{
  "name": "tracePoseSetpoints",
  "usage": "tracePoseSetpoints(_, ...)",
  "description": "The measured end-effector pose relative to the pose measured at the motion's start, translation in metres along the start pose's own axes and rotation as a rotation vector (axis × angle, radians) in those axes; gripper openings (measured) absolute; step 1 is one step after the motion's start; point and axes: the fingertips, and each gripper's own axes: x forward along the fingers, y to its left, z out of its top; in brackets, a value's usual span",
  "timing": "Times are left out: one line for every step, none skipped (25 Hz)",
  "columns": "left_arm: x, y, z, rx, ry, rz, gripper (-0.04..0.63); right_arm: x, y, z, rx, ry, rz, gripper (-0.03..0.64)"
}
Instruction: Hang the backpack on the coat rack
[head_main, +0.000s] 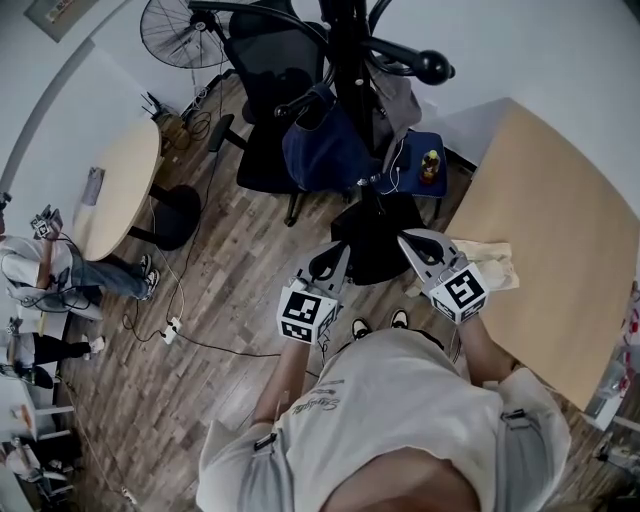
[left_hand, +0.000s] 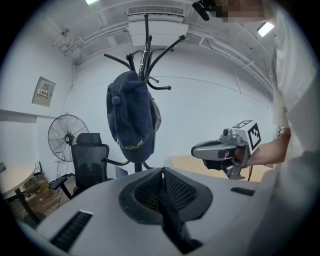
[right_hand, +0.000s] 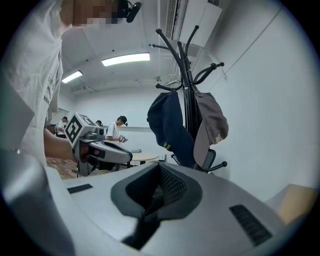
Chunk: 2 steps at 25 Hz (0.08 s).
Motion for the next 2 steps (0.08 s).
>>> tracePoseSetpoints(0.0, -0.0002, -0.0009, -0.002, 0.001, 0.001, 0.023, 0.0004, 0.0007, -0.0008, -0.001, 0.003, 0.003, -0.006)
tracePoseSetpoints(-0.0001, -0.0001, -0.0015, -0.004, 0.001, 0.002, 0.023, 0.0008, 0.0013, -0.0013, -0.002, 0.006, 0.007, -0.006)
